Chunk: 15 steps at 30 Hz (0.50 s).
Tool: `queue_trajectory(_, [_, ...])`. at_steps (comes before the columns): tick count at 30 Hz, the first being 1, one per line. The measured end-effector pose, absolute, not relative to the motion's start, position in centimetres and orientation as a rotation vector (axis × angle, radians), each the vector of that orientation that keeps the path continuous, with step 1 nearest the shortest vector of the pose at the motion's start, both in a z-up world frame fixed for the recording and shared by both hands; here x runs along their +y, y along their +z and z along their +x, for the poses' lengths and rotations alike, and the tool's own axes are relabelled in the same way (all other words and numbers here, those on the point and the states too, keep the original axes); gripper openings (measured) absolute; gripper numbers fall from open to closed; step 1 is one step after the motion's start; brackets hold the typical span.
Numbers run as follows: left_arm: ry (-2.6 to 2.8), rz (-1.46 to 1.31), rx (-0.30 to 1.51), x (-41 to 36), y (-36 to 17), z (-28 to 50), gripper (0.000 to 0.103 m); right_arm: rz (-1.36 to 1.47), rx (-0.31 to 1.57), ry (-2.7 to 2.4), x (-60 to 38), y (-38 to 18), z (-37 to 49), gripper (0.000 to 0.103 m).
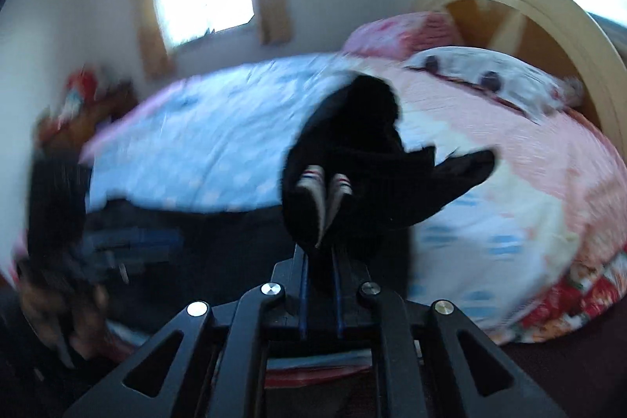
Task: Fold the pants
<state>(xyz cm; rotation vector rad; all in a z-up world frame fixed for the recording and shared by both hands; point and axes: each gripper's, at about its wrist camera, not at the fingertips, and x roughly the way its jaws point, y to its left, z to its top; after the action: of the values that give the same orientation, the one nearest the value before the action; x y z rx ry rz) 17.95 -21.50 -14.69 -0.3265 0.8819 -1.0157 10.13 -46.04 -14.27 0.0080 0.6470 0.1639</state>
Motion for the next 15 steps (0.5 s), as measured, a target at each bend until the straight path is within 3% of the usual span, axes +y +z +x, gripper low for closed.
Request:
queue_trajectory(6, [-1.066, -0.560, 1.077, -22.6, -18.7, 21.1, 0.089, -0.144, 0.723, 0.211, -41.8, -18.2, 10.6, 0.010])
queue_trajectory(11, [-1.110, -0.575, 1.080, -23.2, -18.0, 20.5, 0.089, -0.206, 0.762, 0.225, -41.3, -19.0, 10.6, 0.010])
queue_trajectory(15, [-1.038, -0.548, 1.086, -23.0, -18.3, 20.6, 0.096, -0.213, 0.771, 0.235, -41.2, -19.0, 10.7, 0.010])
